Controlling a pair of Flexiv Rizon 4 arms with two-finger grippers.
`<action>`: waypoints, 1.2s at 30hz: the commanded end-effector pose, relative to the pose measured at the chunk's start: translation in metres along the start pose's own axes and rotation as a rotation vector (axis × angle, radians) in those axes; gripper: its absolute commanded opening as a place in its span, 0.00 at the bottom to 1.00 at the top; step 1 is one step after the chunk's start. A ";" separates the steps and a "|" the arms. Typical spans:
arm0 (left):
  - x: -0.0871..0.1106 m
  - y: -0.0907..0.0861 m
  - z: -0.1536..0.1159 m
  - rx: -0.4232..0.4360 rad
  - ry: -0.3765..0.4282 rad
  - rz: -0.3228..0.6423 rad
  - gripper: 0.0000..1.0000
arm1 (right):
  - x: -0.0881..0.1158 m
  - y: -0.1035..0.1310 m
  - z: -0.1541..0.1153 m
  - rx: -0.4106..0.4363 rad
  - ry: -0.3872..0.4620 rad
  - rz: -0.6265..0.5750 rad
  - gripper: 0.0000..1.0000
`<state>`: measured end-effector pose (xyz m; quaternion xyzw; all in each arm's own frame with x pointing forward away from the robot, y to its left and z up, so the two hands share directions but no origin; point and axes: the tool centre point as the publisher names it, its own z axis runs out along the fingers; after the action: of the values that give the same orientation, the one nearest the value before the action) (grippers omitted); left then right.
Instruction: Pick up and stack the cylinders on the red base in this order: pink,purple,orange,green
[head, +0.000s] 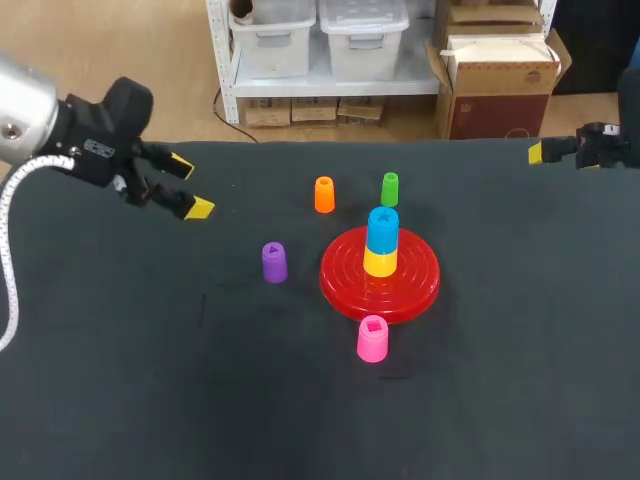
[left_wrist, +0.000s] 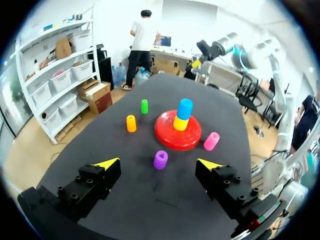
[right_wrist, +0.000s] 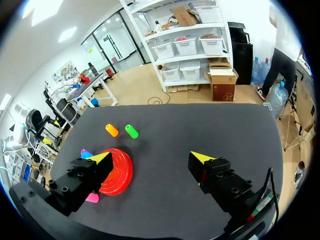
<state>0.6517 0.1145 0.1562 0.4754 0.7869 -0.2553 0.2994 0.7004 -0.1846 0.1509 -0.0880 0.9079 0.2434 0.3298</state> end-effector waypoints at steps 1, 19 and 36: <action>0.005 -0.007 -0.001 0.008 -0.053 0.015 1.00 | 0.000 0.000 0.000 -0.001 0.000 -0.001 1.00; 0.009 -0.027 0.005 0.101 -0.052 0.068 1.00 | 0.000 0.000 0.000 -0.001 0.000 -0.001 1.00; 0.008 -0.032 0.007 0.056 -0.006 0.033 1.00 | 0.000 0.000 0.000 -0.001 0.000 -0.001 1.00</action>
<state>0.6252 0.1068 0.1491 0.5015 0.7565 -0.2930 0.3006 0.7004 -0.1846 0.1509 -0.0880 0.9079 0.2434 0.3298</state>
